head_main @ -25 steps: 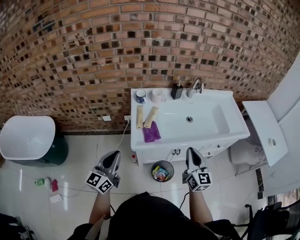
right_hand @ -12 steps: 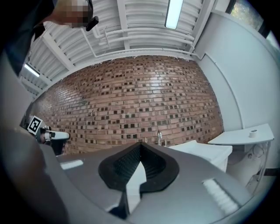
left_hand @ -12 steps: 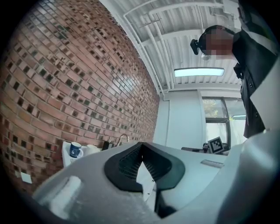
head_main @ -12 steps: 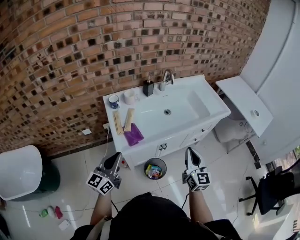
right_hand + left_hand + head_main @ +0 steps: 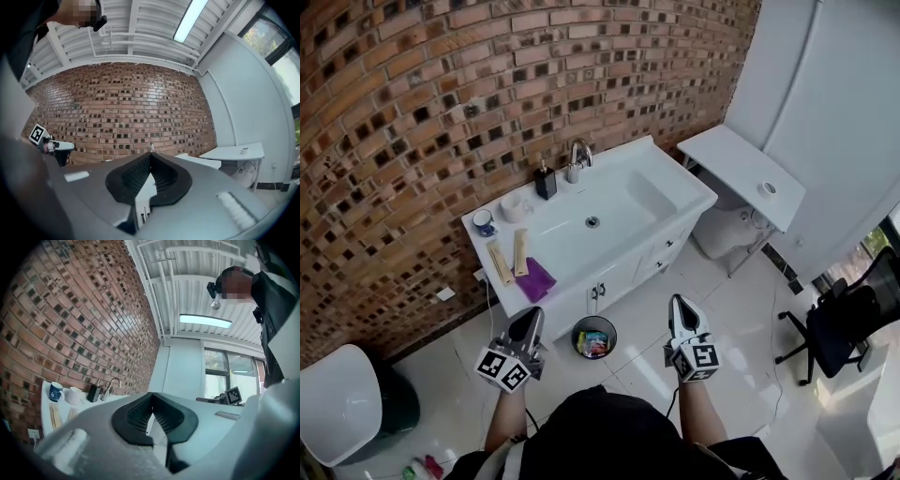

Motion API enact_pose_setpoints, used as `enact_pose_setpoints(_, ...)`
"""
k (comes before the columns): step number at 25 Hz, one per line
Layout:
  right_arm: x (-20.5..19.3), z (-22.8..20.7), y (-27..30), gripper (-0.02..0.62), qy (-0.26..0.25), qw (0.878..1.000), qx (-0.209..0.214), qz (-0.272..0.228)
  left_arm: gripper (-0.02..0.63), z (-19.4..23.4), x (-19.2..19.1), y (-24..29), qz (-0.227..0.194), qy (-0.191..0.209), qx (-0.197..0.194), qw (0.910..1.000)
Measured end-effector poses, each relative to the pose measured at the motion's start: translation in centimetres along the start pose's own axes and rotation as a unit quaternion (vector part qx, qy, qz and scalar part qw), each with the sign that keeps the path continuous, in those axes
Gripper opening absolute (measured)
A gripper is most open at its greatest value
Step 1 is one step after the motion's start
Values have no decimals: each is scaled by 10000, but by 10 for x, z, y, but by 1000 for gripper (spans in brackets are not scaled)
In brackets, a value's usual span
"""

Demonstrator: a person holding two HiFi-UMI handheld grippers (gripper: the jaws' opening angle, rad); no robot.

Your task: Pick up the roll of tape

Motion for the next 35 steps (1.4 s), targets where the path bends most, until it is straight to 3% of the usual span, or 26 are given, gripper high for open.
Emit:
enact_pose_setpoints(5,2,-11,-37,5,-73,9989,-456,26,2,-6,-9,14,168,-115,-220,9996)
enact_pose_setpoints(12,-10,-27,-101,5,-164,9936,-1030,431,2,-48,-32,48,262,-448,-1104,9925)
enact_pose_setpoints(18,-11,-43,-135,5,-434,9887,-1303,603,2,-63,-58,62,446,-739,-1250,9884)
enact_pose_setpoints(26,-7,-99,-140,5,-132,9876,-1547,238,2,-109,-57,120,588,-348,-1636,9842)
enact_pose_setpoints(31,-6,-134,-153,5,73,9848,-1729,136,2,-141,-68,160,741,-196,-2000,9768)
enact_pose_setpoints(35,-9,-173,-167,5,197,9804,-1956,111,2,-160,-73,187,751,-144,-2041,9760)
Point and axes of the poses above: the fingertips, and each gripper's own axes: y forward along the fingers, z to its left, x out of its top, the point moved 3 cm from there along -y, backward along the fingers, and after that the axes turned 2 degrees about z, right-handed, at the moved point
